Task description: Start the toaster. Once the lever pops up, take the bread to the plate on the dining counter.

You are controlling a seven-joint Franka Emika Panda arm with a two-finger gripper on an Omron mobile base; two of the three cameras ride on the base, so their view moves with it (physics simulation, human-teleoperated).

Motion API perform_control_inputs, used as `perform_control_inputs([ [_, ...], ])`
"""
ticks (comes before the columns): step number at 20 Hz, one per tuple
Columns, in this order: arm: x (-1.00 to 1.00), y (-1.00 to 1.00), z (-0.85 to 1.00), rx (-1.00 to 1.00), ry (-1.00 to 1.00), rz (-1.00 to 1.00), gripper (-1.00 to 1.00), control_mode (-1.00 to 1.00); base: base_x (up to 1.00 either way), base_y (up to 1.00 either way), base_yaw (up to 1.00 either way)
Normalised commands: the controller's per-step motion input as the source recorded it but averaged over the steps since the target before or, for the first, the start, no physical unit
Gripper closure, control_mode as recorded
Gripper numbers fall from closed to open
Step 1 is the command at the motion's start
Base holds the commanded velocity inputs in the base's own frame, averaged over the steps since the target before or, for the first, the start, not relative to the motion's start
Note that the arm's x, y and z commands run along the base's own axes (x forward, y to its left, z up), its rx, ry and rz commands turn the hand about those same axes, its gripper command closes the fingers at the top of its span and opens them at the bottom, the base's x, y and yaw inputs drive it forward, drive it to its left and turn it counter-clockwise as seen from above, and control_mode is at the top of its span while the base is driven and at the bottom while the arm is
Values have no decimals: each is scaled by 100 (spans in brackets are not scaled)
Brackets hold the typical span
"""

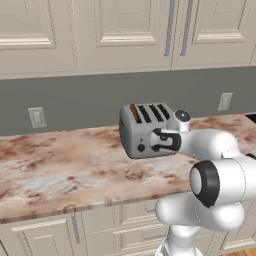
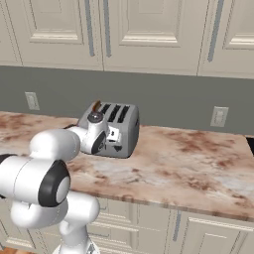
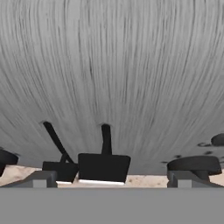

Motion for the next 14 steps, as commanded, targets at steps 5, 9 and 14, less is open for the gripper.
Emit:
perform_control_inputs([
  [5,0,1,-15,0,0,0,-100,-100,0,0,0],
  [9,0,0,-11,0,0,0,-100,-100,0,0,0],
  [14,0,0,-10,0,0,0,-100,-100,0,0,0],
])
